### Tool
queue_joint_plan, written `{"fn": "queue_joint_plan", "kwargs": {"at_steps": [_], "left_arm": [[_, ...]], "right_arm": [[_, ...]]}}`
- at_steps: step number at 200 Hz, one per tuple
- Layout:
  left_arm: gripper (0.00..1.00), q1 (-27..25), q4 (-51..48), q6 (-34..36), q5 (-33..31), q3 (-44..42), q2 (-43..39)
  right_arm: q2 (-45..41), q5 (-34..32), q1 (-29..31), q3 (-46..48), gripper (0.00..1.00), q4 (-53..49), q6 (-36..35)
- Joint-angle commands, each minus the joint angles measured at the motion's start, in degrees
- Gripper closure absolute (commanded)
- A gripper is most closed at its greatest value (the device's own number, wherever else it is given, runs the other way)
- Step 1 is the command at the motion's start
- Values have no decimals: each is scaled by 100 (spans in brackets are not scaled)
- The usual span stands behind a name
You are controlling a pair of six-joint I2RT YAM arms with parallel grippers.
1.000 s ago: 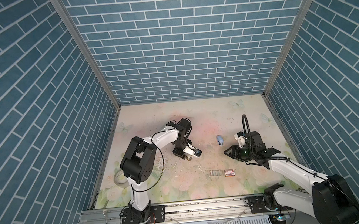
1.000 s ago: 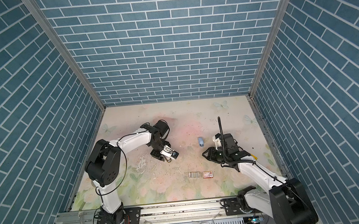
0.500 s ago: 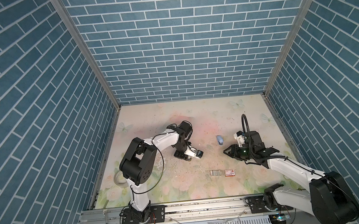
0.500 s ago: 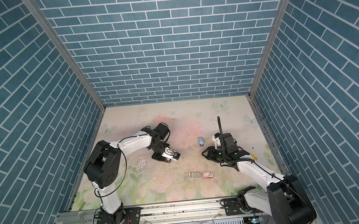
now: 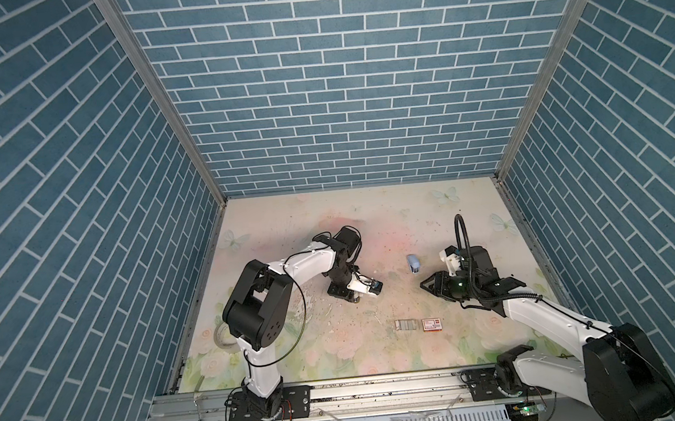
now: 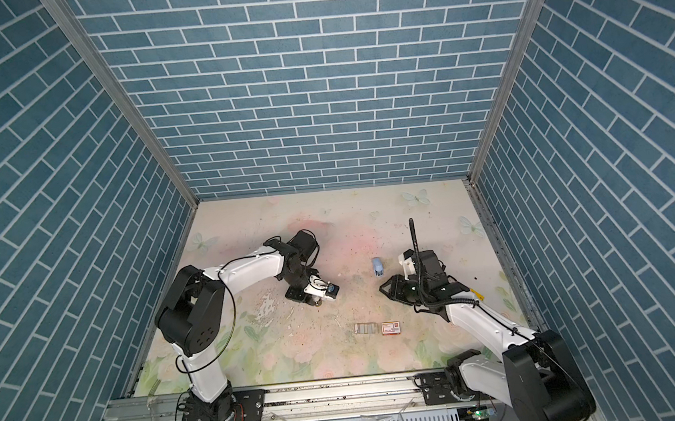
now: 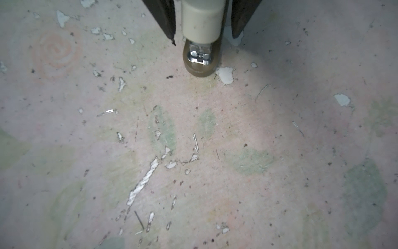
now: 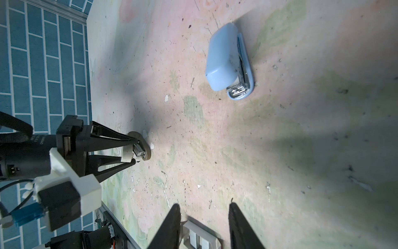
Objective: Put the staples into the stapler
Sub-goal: 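Grasp the cream stapler by its rear end with the left gripper, then lift the cream stapler toward the right gripper while the right gripper approaches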
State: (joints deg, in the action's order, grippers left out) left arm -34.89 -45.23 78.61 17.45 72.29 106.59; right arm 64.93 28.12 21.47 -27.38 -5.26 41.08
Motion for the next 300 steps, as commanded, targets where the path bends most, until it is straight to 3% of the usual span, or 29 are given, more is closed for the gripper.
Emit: {"fn": "queue_joint_plan", "kwargs": {"at_steps": [1,47,90,135,181,250,300], "left_arm": [[56,0,-282,-134,127,185,-173],[59,8,-261,-140,133,140,-174],[51,9,-256,-43,117,9,-191],[61,-9,-167,-65,138,-48,-160],[64,-31,-91,-75,149,-95,-147],[59,-53,17,-92,145,-180,-127],[74,-62,23,-135,145,-181,-154]], "right_arm": [[-95,54,-16,0,62,26,-12],[29,163,-16,-48,63,86,-12],[20,168,-20,-47,63,100,-12],[29,176,-18,-40,63,121,-4],[3,185,-20,-45,64,102,-4],[-6,159,-10,-40,64,103,-4],[-24,176,-13,-39,65,80,9]]}}
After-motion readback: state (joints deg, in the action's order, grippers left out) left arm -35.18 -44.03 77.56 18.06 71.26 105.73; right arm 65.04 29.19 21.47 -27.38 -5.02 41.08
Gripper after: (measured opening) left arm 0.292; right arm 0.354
